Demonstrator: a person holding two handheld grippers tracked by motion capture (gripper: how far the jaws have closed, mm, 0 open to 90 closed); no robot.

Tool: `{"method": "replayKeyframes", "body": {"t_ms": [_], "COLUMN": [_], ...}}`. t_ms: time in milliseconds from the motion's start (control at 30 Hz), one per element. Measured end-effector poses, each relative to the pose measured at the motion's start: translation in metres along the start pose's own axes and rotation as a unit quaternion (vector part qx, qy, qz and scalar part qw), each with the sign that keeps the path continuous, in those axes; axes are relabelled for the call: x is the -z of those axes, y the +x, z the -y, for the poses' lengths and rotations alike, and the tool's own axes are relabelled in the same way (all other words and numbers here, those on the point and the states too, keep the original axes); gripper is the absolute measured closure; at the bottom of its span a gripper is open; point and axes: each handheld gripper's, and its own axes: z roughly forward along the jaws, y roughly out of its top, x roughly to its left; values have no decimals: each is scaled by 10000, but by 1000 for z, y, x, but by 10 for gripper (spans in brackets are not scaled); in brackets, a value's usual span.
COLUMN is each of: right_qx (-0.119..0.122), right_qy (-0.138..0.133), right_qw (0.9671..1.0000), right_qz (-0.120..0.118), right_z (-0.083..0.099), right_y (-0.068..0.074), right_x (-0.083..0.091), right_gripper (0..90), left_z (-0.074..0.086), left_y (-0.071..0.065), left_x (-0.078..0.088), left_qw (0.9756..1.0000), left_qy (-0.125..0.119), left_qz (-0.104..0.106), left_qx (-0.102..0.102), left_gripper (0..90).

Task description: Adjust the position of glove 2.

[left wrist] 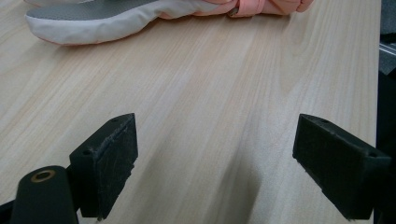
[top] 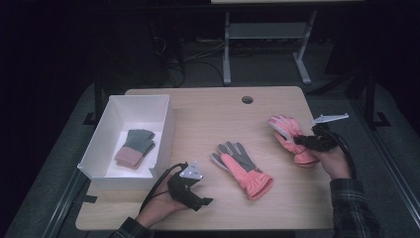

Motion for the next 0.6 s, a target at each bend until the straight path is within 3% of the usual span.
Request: {"method": "replayKeyframes", "body": {"t_ms": [600], "right_qx": [88], "right_qy": [-122], "right_qw": [9991], "right_qz": [-407], "right_z": [-5], "right_y": [54], "right_x": [23], "right_gripper": [864], "left_z": [1], "left_y": [1], "left_x": [1], "left_qw": [10000], "left_qy": [8], "left_qz": [-23], "left_qx": [11], "left_gripper": [136]}}
